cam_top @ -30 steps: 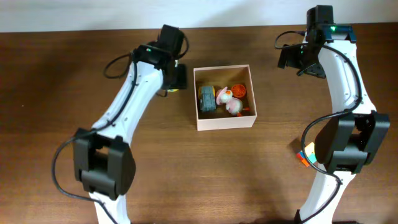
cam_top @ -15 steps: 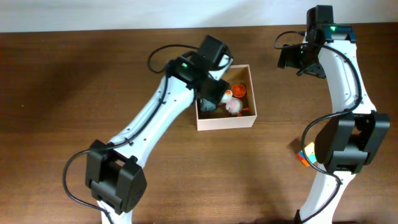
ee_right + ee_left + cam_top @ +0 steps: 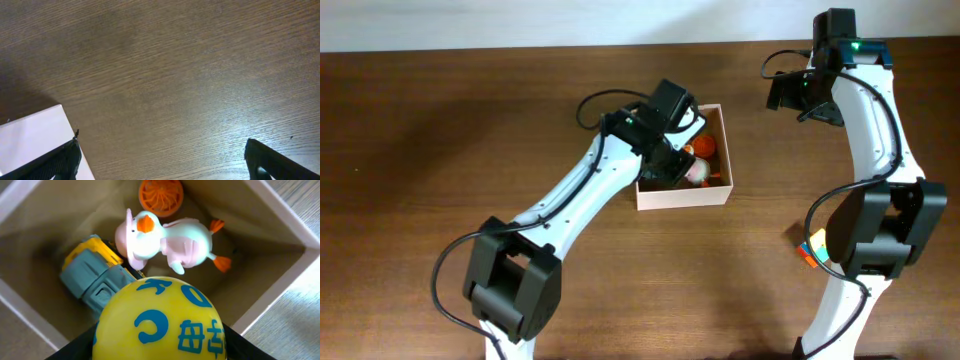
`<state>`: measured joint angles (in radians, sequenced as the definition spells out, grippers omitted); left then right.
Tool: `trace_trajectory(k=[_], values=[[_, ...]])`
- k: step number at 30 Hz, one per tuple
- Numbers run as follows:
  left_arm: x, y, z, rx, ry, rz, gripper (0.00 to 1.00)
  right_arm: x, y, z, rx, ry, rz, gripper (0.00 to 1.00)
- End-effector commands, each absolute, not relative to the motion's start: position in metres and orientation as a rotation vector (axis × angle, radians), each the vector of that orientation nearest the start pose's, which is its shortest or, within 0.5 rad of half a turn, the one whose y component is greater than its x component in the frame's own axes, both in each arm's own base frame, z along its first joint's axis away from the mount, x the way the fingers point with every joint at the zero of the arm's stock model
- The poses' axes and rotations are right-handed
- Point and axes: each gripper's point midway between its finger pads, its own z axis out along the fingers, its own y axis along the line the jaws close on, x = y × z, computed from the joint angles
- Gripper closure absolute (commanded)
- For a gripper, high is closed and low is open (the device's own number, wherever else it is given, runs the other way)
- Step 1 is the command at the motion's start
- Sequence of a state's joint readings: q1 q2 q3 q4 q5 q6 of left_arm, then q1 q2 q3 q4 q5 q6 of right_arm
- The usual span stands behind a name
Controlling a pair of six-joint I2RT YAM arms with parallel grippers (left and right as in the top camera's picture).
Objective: Pack container
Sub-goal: 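Open the left gripper to release the yellow ball into the box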
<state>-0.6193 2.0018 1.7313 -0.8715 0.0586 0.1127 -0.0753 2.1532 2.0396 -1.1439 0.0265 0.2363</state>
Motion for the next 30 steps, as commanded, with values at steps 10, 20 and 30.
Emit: trace_trajectory(k=[10, 20, 30], values=[[0.384, -0.292, 0.107, 1.037, 2.570, -0.245, 0.01, 0.489, -0.042, 0.131, 0.455, 2.791, -0.015, 0.01], [0.385, -0.293, 0.107, 1.036, 2.567, -0.246, 0.01, 0.489, -0.042, 0.131, 0.455, 2.791, -0.016, 0.01], [0.392, -0.298, 0.121, 1.022, 2.529, -0.257, 0.01, 0.489, -0.042, 0.131, 0.455, 2.791, -0.016, 0.01]])
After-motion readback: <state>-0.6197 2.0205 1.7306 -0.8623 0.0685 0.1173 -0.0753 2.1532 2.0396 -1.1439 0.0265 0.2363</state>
